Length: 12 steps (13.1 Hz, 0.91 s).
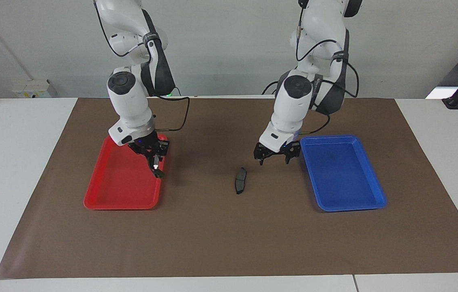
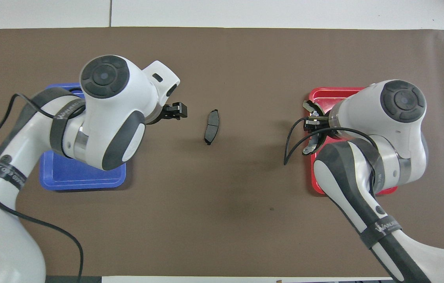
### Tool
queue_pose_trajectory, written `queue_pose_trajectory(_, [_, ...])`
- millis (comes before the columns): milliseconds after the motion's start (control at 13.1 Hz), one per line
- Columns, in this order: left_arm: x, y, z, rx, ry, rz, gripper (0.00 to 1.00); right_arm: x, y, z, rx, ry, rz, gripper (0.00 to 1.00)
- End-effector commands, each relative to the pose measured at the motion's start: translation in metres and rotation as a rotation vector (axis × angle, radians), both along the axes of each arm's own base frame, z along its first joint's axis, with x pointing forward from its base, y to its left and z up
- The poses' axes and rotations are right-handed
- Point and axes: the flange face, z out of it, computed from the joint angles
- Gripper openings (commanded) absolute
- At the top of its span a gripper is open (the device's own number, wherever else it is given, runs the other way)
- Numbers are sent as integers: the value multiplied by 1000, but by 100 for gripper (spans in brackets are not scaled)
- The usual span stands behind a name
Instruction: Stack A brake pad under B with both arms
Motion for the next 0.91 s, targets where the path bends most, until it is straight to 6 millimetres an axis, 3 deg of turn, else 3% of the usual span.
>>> queue_pose_trajectory(0, [-2, 60, 33, 3, 36, -57, 100, 14, 55, -1, 19, -7, -71, 0])
queue_pose_trajectory(304, [-3, 148, 73, 7, 69, -139, 100, 40, 155, -17, 24, -12, -127, 0])
queue_pose_trajectory(533, [-4, 185, 86, 5, 76, -122, 100, 42, 198, -43, 27, -15, -129, 0])
queue_pose_trajectory(685, [0, 210, 96, 6, 75, -85, 100, 51, 207, -45, 35, -30, -133, 0])
queue_pose_trajectory(837, [4, 223, 114, 11, 80, -98, 100, 44, 228, -56, 68, -49, -107, 0])
